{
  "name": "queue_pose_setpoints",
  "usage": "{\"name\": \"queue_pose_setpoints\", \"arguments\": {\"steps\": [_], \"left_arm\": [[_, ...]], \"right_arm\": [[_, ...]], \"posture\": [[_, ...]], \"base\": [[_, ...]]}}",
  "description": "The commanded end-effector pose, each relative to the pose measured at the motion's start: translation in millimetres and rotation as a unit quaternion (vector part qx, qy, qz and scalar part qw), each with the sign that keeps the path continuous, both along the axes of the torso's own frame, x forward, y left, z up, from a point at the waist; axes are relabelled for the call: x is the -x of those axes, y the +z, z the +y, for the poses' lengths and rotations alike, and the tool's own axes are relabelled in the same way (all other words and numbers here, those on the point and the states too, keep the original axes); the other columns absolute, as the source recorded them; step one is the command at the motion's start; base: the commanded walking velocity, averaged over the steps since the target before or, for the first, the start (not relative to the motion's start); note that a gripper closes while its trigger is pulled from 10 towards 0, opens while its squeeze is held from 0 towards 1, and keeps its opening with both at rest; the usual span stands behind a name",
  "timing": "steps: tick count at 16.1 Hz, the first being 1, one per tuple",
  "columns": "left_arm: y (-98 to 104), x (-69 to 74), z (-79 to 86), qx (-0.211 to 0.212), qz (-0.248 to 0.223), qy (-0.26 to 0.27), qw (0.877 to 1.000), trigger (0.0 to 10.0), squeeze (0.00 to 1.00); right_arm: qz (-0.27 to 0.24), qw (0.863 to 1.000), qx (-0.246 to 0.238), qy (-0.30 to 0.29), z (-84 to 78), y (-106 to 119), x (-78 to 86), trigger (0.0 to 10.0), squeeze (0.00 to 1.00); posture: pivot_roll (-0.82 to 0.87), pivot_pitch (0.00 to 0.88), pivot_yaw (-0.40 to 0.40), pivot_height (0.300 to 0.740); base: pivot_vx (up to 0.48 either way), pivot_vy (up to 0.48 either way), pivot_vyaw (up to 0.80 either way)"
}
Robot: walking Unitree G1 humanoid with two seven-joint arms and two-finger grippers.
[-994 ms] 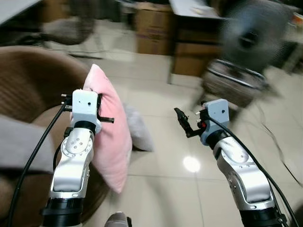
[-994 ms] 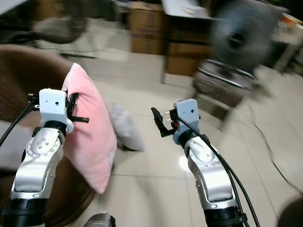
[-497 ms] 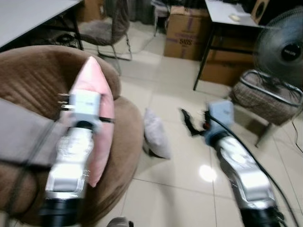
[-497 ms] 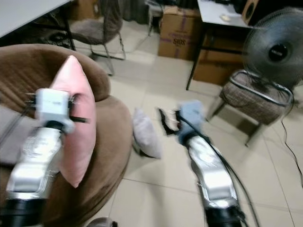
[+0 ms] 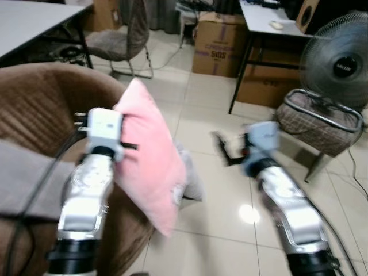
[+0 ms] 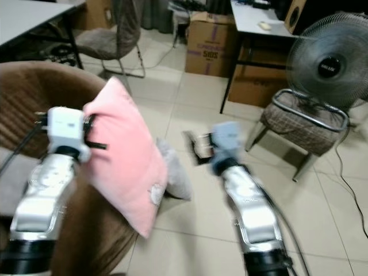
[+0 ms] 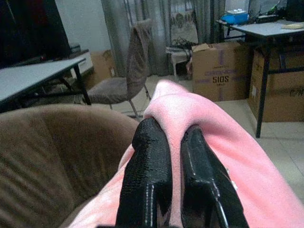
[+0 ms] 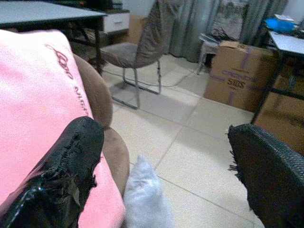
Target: Move the pillow to the sofa from floor
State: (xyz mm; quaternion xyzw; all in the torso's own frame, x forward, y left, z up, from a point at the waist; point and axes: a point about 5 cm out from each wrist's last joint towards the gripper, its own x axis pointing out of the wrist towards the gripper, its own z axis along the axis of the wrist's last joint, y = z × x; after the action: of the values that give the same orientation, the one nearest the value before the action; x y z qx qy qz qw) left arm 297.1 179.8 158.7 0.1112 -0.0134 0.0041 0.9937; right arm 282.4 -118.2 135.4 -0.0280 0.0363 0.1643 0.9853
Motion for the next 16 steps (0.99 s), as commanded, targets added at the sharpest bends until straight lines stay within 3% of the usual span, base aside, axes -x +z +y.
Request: {"name": "queue_pose_setpoints", "arguments": {"steps": [1,4,16], "left_arm": [[14.2,-2.8,-8.8,0.001,-0.032,-0.019,0.999,10.0,0.00],[14.7,-4.3,-8.7,-0.006,-0.029,-0.026,0.999,10.0,0.00],[12.8,-7.5,-11.6,-0.010,-0.021,-0.044,0.999,10.0,0.00]], "right_arm": [[-0.007,1.000,0.006,-0.008,-8.9,2.7,-2.0,10.0,0.00],[-0.005,1.000,0.007,-0.018,-8.4,0.8,-2.5,10.0,0.00],[0.002,0.999,0.016,-0.038,-14.1,-6.1,1.5,10.0,0.00]], "posture": [[0.07,0.000,-0.016,0.740],[0.07,0.000,0.001,0.740],[0.06,0.000,0.016,0.740]], "base": [[0.345,0.000,0.80],[0.349,0.000,0.80],[0.359,0.000,0.00]]}}
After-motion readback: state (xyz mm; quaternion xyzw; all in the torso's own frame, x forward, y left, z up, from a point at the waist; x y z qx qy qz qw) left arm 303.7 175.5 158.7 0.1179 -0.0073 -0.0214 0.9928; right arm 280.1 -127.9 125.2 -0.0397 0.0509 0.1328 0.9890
